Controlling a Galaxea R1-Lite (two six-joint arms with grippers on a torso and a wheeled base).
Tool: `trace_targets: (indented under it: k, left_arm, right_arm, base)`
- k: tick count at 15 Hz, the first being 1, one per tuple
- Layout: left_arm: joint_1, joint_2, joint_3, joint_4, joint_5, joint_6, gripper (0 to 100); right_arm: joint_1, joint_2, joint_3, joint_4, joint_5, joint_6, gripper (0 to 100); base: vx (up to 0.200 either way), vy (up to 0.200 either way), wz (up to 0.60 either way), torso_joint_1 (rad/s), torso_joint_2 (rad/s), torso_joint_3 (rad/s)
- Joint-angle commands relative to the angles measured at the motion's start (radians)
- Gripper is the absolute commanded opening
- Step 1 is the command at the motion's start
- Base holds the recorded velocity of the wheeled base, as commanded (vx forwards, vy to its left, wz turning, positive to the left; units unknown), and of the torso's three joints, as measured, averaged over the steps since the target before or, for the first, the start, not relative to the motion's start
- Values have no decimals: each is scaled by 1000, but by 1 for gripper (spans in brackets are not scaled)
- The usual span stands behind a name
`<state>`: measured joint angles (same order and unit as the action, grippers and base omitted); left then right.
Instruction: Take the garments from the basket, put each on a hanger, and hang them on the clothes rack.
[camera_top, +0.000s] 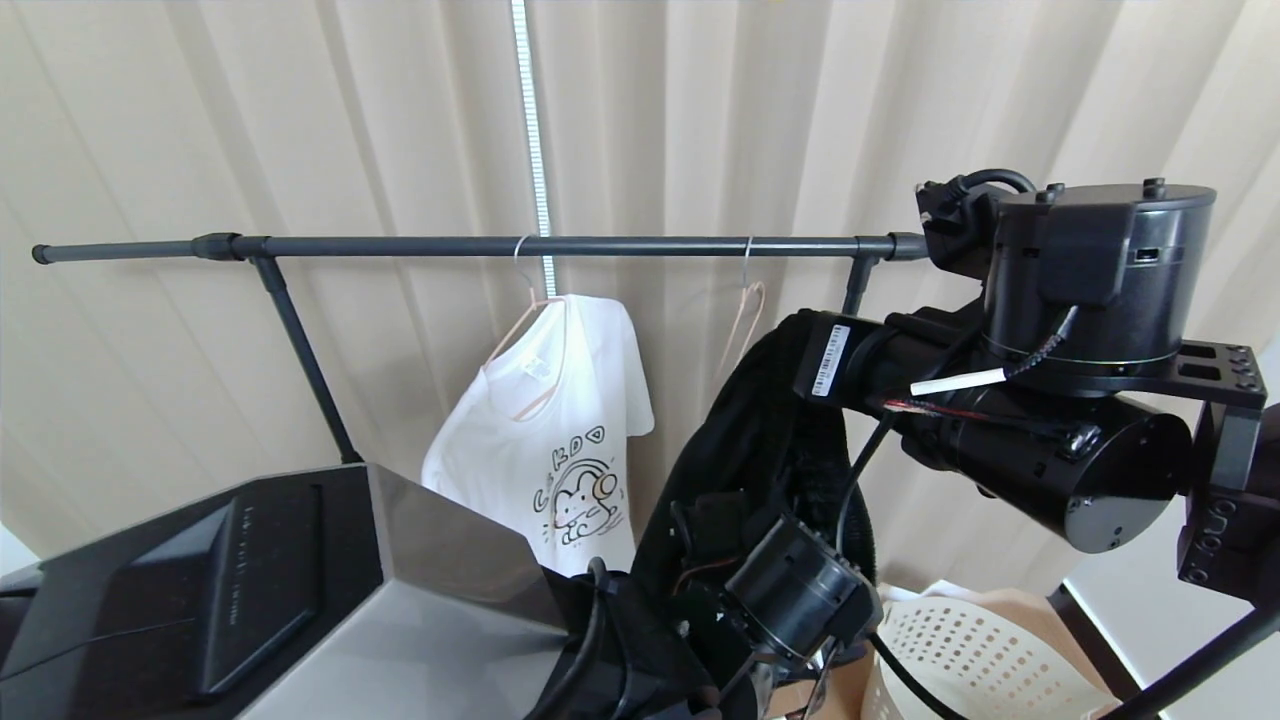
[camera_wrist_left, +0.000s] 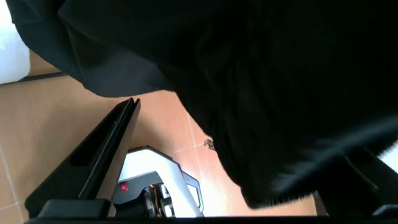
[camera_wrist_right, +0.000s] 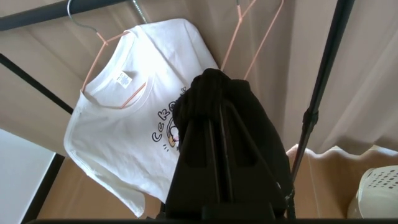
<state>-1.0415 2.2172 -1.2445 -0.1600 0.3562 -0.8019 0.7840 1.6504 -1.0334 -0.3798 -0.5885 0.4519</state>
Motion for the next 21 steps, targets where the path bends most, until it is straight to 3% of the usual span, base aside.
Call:
trace_targets:
  k: [1,10,11,16,19,21]
  left_arm:
    - [-2,1,34,-1,15,3,100]
    - [-12,-103,154,-6,17,4,100]
    - [-12,-120,160,-6,17,4,0]
    - [0,-295,267,-4,44,116,0]
    - [100,-353,273,-1,83,250,0]
    - [159,-364,267,-4,83,325,0]
  right_arm:
    - [-12,-9,-5,-1,-19,-2,0]
    - [-95,-44,-17,1,-14,-12,0]
    - [-101,-44,-17,1,-14,-12,0]
    - [-131,-81,-7,10,-14,-58,0]
    - [-132,-153,72,41,-10,-225,0]
    - [-131,-182,101,121,-10,-279,0]
  base:
    - [0,0,0,0,0,0]
    - [0,0,0,0,0,0]
    - [0,0,0,0,0,0]
    - [0,0,0,0,0,0]
    - [0,0,0,0,0,0]
    - [0,0,0,0,0,0]
